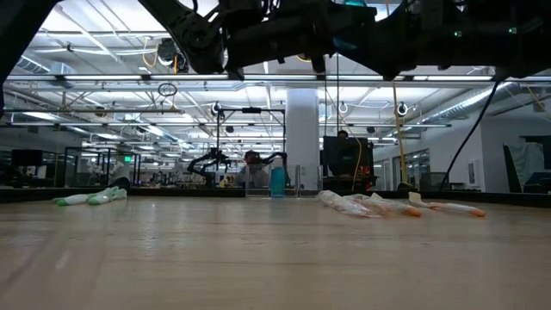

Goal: Pick & Place toothbrushing station
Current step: Put the blue mouthwash into the transparent organizer

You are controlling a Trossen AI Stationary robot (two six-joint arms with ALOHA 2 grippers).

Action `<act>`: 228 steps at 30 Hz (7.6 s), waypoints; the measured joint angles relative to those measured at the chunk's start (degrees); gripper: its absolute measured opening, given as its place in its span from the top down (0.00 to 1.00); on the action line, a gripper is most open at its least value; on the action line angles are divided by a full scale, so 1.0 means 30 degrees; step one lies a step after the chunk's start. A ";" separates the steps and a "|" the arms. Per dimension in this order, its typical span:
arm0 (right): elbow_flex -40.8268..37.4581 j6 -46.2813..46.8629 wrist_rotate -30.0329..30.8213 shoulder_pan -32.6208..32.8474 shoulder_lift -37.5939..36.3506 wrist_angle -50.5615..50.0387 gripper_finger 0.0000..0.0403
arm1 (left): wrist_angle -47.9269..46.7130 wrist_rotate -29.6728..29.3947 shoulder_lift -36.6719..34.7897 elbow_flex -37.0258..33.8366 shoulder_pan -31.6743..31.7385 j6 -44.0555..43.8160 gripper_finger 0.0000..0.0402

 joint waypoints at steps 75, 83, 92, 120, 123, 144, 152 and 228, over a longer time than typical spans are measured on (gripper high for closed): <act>0.0751 0.1419 -0.0882 0.0054 -0.3387 -0.5259 0.64 | -0.3364 0.0890 -0.0015 0.0015 -0.0383 0.0246 0.81; 0.0751 0.1361 -0.0862 0.0054 -0.3396 -0.5217 0.70 | -0.3334 0.0895 -0.0015 0.0006 -0.0446 0.0230 0.80; 0.0751 0.0705 -0.0787 0.0054 -0.3425 -0.5129 0.90 | -0.2801 0.0992 -0.0007 -0.0021 -0.0481 -0.0444 0.72; 0.0846 0.1381 -0.0914 0.0047 -0.3461 -0.4838 0.86 | -0.7512 0.0533 -0.3382 -0.0072 -0.0365 -0.0749 0.69; 0.0862 0.1434 -0.0933 0.0054 -0.3481 -0.4812 0.86 | -0.7646 0.0478 -0.3645 -0.0072 -0.0365 -0.0688 0.69; 0.0761 0.1803 -0.1283 0.0039 -0.3398 -0.5595 0.86 | -0.6756 -0.0379 -0.4597 -0.0068 -0.0387 -0.0293 0.69; 0.0759 0.1944 -0.1283 0.0039 -0.3413 -0.5604 0.86 | -0.8363 -0.1349 -0.5151 0.0170 -0.0511 -0.0124 0.69; 0.0773 0.2102 -0.1369 0.0054 -0.3388 -0.6113 0.86 | -1.1866 -0.1968 -0.3985 0.2820 -0.0693 0.0187 0.69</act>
